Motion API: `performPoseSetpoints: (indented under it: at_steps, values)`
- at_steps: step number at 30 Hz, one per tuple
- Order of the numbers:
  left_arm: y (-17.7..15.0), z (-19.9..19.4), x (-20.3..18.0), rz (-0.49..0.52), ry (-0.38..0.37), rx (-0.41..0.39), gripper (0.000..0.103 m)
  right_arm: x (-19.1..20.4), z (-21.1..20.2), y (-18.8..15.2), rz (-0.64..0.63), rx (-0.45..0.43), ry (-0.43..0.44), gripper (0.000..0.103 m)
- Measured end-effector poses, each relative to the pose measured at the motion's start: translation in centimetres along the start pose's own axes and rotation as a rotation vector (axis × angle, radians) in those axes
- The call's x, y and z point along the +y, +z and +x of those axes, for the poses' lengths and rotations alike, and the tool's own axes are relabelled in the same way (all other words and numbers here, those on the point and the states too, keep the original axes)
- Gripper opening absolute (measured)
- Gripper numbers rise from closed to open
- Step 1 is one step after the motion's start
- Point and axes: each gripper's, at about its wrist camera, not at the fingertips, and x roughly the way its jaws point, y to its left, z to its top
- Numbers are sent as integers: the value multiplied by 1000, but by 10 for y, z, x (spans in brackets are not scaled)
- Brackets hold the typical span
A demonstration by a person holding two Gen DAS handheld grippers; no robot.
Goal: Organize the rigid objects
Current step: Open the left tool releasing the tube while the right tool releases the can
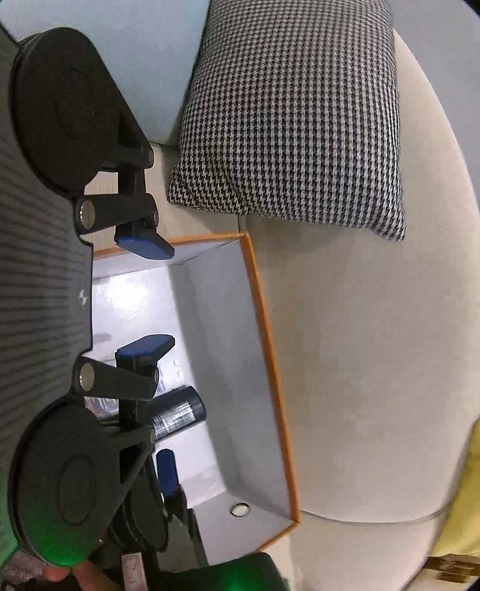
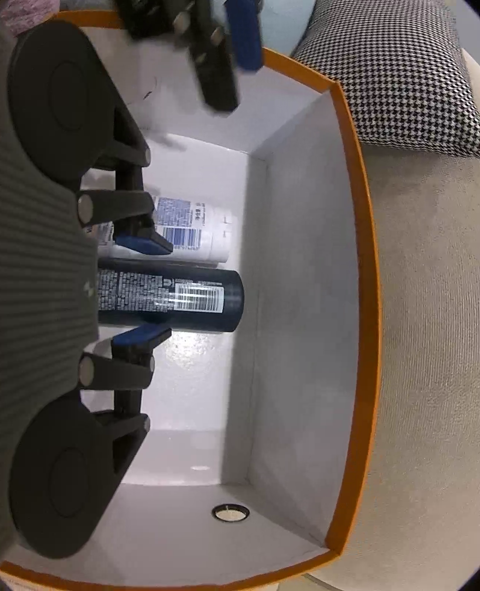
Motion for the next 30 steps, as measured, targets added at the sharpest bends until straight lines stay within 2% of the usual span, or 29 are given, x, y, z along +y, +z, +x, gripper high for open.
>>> performPoseSetpoints:
  at_steps: [2, 6, 7, 9, 10, 12, 14, 19, 26, 30]
  values:
    - [0, -7, 16, -30, -33, -10, 55, 2, 1, 1, -3, 14, -8, 54]
    - [-4, -21, 30, -50, -1, -64, 59, 5, 5, 1, -24, 58, -4, 58]
    - [-4, -22, 35, -58, -1, -62, 59, 6, 6, 0, -27, 72, 4, 58]
    - [-6, -17, 42, -76, 7, -4, 57, 6, 10, -2, -27, 95, 20, 56]
    - [-7, -14, 46, -93, 0, 24, 49, 6, 13, -3, -27, 106, 22, 56]
    - [-11, -8, 52, -121, -46, 55, 38, 7, 19, -4, -23, 132, 14, 48]
    - [-15, -2, 54, -134, -71, 76, 32, 7, 24, -1, -11, 142, 27, 44]
    - [-20, 5, 54, -132, -87, 81, 10, 13, 36, 4, 40, 166, 86, 43]
    - [-15, 11, 57, -152, -98, 85, 6, 34, 50, 14, 97, 148, 139, 43]
    - [-16, 7, 62, -157, -101, 82, 6, 47, 53, 18, 73, 116, 153, 43]
